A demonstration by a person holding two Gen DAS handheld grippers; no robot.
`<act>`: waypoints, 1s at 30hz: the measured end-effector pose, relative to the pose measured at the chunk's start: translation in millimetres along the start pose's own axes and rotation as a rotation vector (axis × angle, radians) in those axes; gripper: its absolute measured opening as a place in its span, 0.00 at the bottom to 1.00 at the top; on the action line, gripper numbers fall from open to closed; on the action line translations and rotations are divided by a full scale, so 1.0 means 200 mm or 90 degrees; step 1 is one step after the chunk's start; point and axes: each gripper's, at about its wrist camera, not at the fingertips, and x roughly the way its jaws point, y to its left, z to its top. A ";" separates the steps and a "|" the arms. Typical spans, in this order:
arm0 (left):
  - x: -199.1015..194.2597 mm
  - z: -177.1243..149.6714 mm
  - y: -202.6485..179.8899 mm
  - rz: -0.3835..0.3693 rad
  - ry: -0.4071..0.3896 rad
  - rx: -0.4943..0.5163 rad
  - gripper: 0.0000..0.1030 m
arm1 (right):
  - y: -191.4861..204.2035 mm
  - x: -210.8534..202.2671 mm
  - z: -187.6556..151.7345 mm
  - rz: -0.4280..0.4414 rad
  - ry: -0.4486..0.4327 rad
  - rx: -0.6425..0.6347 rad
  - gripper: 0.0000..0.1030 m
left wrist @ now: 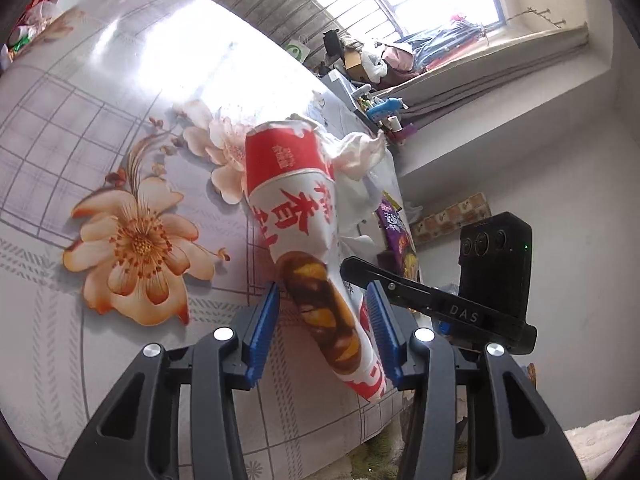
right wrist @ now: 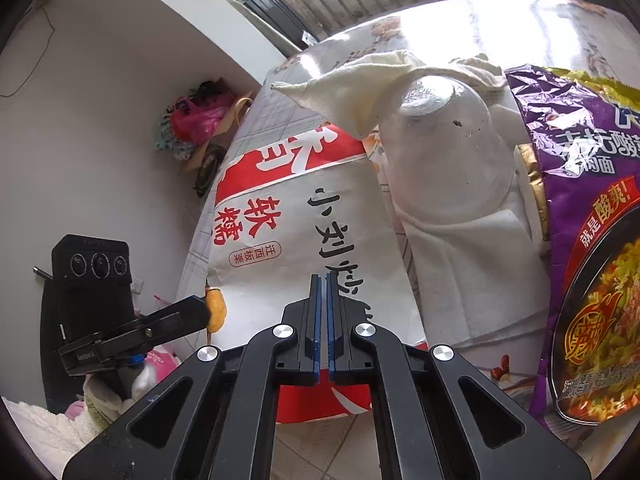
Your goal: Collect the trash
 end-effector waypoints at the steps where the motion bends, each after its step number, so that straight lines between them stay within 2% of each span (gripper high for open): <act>1: 0.01 0.00 0.01 0.002 0.004 -0.009 0.41 | -0.01 0.00 0.00 0.007 0.001 0.007 0.01; 4: 0.04 -0.02 0.01 -0.006 0.004 -0.028 0.41 | -0.05 -0.02 -0.03 0.026 0.002 0.021 0.01; 6: 0.05 -0.03 0.02 -0.004 0.005 -0.032 0.37 | -0.06 -0.04 -0.04 0.041 0.004 0.033 0.01; 8: 0.07 -0.04 0.00 0.003 0.009 -0.033 0.27 | -0.08 -0.06 -0.05 0.062 0.007 0.050 0.01; 11: 0.06 -0.05 -0.05 0.026 -0.007 -0.010 0.25 | -0.10 -0.07 -0.06 0.071 0.004 0.064 0.01; 13: 0.05 -0.03 -0.13 0.065 -0.014 0.026 0.24 | -0.12 -0.09 -0.07 0.085 0.009 0.074 0.01; 16: 0.01 -0.01 -0.30 0.164 -0.020 0.132 0.24 | -0.14 -0.08 -0.08 0.110 0.021 0.091 0.03; 20: -0.06 -0.05 -0.52 0.365 -0.066 0.330 0.23 | -0.15 -0.09 -0.08 0.127 0.016 0.108 0.05; 23: -0.06 -0.11 -0.60 0.521 -0.102 0.466 0.23 | -0.16 -0.14 -0.08 0.135 -0.004 0.114 0.05; 24: -0.02 -0.14 -0.62 0.580 -0.104 0.524 0.23 | -0.18 -0.18 -0.09 0.135 -0.013 0.115 0.05; 25: 0.01 -0.17 -0.60 0.611 -0.091 0.564 0.23 | -0.20 -0.21 -0.09 0.134 -0.020 0.118 0.05; 26: 0.05 -0.20 -0.59 0.611 -0.066 0.583 0.23 | -0.22 -0.25 -0.10 0.130 -0.028 0.121 0.05; 28: 0.11 -0.22 -0.57 0.559 -0.015 0.564 0.25 | -0.27 -0.32 -0.13 0.122 -0.042 0.130 0.05; 30: 0.15 -0.25 -0.58 0.524 0.001 0.555 0.33 | -0.32 -0.38 -0.16 0.113 -0.053 0.141 0.05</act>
